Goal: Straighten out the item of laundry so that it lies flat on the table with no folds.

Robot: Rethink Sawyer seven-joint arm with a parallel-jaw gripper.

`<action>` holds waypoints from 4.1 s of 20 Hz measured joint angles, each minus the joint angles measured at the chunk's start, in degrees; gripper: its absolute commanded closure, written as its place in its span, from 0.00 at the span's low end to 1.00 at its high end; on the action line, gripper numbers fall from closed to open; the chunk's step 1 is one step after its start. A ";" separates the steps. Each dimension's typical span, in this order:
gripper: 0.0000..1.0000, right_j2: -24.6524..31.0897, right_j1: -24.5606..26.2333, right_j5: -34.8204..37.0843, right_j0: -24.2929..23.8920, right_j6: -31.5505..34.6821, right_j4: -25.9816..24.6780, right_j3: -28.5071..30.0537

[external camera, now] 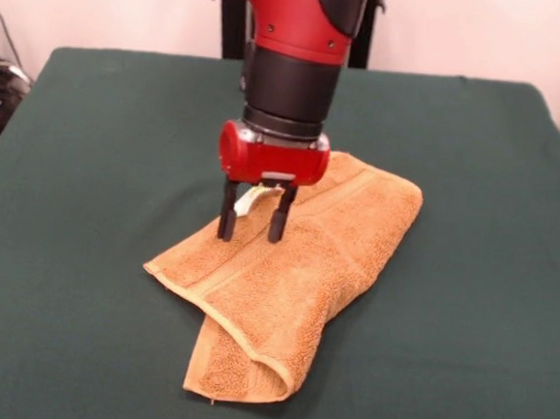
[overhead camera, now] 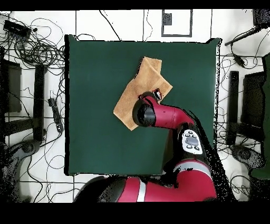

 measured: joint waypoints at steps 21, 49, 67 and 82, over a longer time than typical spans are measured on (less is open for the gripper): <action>0.00 -3.71 3.35 2.14 1.44 0.00 0.64 -3.45; 0.00 -4.41 -3.44 -0.89 1.57 0.00 1.02 4.93; 0.00 -5.92 -0.54 -7.38 4.55 0.00 1.83 5.76; 0.00 -6.00 0.72 -9.14 4.71 0.00 2.81 5.85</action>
